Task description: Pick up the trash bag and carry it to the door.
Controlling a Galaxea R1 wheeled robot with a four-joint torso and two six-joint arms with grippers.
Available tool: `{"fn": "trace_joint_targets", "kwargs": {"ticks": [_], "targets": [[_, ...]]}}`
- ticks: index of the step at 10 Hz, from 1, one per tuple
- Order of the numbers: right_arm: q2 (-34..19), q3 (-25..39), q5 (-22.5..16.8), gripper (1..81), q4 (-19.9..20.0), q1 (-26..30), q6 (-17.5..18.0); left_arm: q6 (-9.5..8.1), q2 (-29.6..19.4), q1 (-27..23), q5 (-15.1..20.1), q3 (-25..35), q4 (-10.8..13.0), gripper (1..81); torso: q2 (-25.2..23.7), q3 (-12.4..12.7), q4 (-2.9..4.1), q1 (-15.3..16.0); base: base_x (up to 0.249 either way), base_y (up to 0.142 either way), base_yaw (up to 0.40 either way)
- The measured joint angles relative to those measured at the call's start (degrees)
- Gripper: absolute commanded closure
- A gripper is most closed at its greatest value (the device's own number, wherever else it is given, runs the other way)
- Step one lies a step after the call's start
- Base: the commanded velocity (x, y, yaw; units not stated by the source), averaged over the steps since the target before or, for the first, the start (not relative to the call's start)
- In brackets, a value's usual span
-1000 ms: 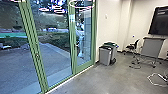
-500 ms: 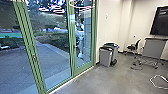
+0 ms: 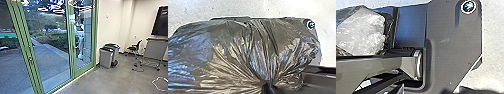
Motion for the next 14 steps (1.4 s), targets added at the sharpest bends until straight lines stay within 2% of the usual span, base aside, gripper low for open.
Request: {"fn": "trace_joint_targets", "kwargs": {"ticks": [14], "targets": [[-0.1,-0.17,0.0,1.0,-0.01,0.0,0.0,0.07,0.16,0.0,-0.05,-0.09,0.04,81.1,0.0,0.0,0.0,0.0,0.178,-0.073,0.0]]}}
